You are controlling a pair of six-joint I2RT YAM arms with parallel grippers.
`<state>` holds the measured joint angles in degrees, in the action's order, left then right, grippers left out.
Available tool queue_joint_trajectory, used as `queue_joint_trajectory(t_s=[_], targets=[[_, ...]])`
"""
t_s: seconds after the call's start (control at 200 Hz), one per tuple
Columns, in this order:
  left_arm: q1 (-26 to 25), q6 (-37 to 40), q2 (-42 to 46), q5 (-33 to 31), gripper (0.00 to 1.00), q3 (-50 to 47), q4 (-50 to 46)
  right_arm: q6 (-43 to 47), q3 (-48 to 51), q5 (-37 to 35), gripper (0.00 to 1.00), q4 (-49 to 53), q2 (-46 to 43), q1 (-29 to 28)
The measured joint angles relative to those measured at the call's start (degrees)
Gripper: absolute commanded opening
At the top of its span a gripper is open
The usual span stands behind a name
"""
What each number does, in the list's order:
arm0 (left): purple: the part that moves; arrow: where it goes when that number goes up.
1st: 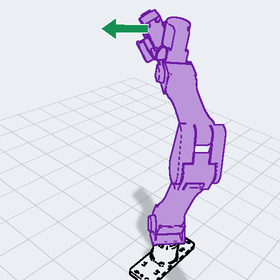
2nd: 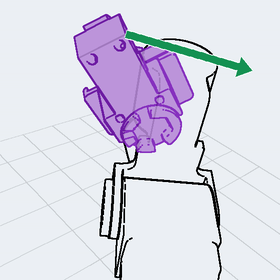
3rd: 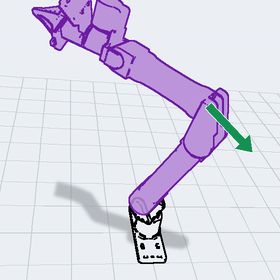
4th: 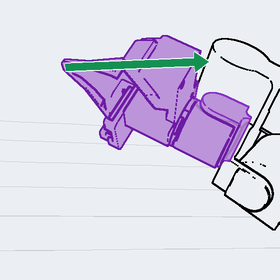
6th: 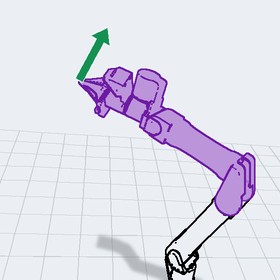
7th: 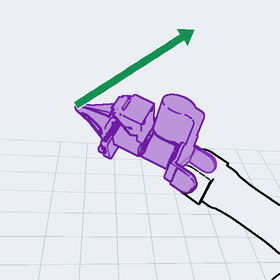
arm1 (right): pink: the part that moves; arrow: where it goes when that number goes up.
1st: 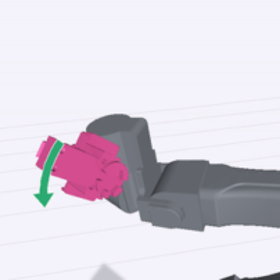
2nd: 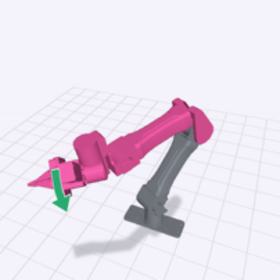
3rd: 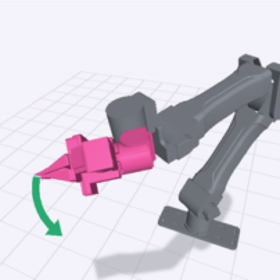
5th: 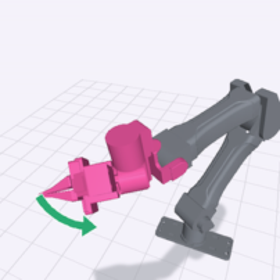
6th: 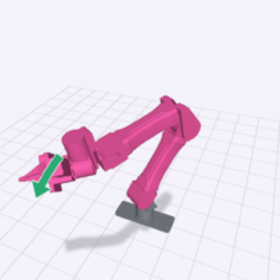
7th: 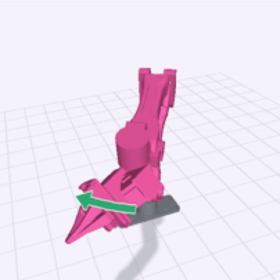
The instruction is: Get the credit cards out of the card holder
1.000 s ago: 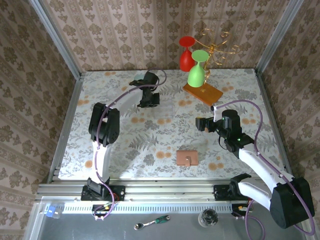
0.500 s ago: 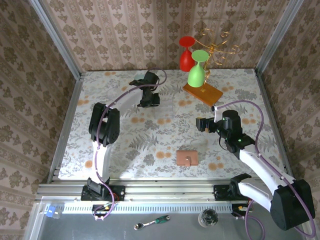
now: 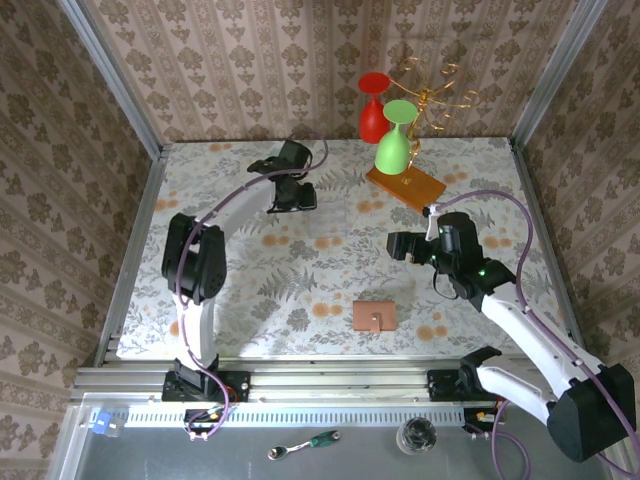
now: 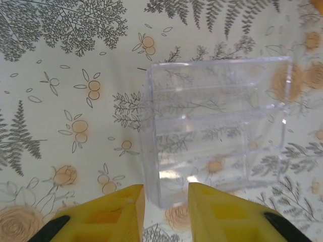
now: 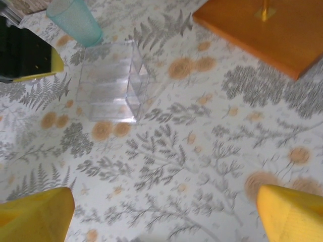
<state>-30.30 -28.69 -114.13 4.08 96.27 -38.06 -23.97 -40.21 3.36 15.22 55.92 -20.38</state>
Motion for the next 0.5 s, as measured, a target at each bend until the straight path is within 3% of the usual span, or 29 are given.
queue_joint_trajectory(t_s=[0.225,0.5], targets=[[-0.52,0.24,8.48,2.62,0.39,-9.88,4.52,-14.08,-0.09,2.19,0.89,7.37,0.02,-5.31],[-3.34,-1.51,15.10,7.43,0.44,-22.99,11.91,-29.90,3.65,3.74,0.90,9.46,-0.04,-16.50]])
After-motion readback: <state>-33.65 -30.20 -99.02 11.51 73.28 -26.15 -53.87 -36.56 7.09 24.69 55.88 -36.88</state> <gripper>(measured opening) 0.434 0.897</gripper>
